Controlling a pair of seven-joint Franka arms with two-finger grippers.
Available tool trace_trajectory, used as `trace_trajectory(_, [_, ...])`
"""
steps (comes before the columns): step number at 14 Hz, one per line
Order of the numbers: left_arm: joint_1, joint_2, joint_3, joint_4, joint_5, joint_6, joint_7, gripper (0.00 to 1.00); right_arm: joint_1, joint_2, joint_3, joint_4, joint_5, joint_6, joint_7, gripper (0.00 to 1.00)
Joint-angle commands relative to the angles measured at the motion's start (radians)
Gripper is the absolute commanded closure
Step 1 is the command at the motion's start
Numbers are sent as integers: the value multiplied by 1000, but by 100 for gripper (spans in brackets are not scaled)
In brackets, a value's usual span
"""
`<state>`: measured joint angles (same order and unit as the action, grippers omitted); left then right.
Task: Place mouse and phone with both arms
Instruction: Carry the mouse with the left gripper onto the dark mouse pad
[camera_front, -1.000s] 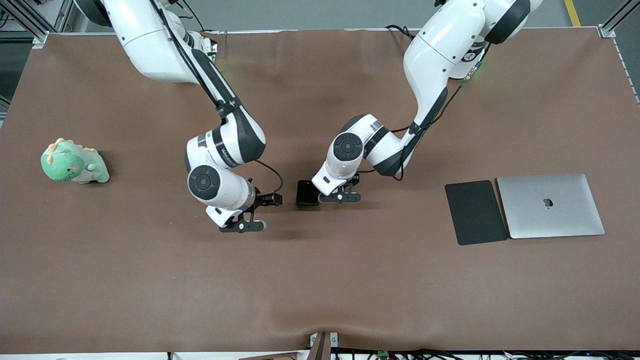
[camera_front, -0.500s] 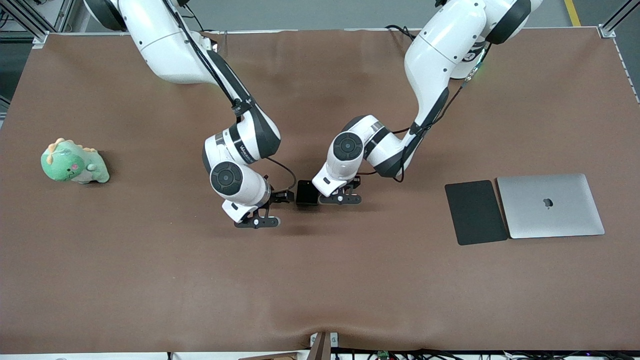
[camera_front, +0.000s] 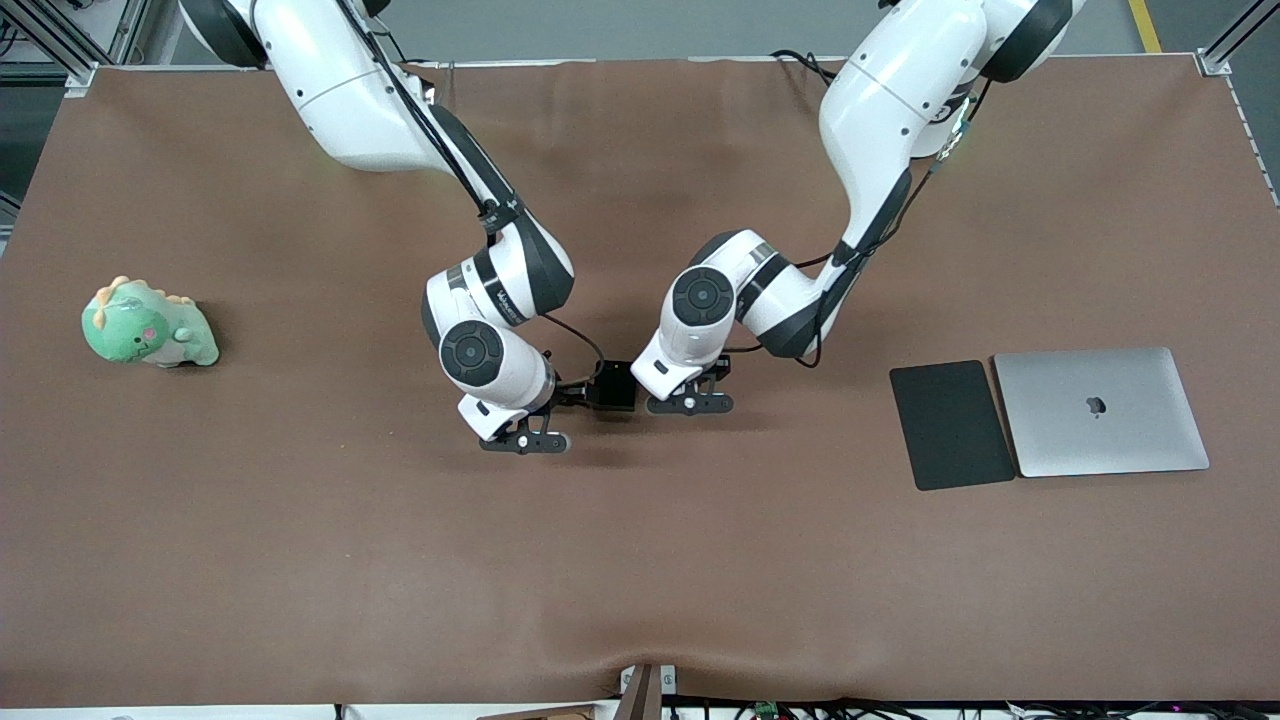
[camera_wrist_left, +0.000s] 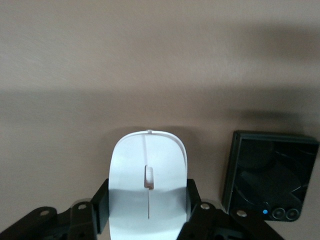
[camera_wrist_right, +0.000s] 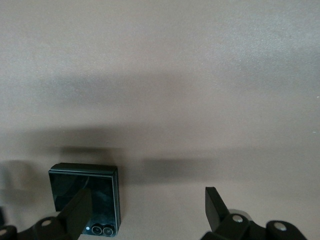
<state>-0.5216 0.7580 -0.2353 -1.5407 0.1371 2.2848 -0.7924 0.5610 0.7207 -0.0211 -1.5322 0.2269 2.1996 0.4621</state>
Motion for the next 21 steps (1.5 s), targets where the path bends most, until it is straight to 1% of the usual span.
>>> trace_trajectory(1, [43,-104,-4,-19,29,-85,-13,40,13,16,-2,26,-18,-1,30,0])
trace_trajectory(4, [103,-186,-13,-25,21,-139,-13,39,34,29,-2,29,-23,3,98,0])
trace_trajectory(5, [113,-207,-13,-33,21,-168,-1,38,46,37,-2,33,-24,23,114,0])
trace_trajectory(7, [173,-213,-13,-32,21,-185,71,38,59,52,-2,38,-24,46,130,0])
trace_trajectory(10, [271,-249,-16,-55,18,-191,165,39,89,109,-3,105,-26,46,132,0])
trace_trajectory(12, [337,-253,-16,-67,15,-192,244,38,108,126,-5,124,-43,46,165,0])
trace_trajectory(15, [422,-279,-18,-123,13,-191,353,38,119,146,-5,141,-101,46,182,0])
trace_trajectory(18, [515,-282,-18,-159,13,-189,465,39,135,160,-5,155,-106,48,199,0])
trace_trajectory(21, [587,-279,-18,-191,13,-186,505,38,143,164,-5,158,-106,51,217,0])
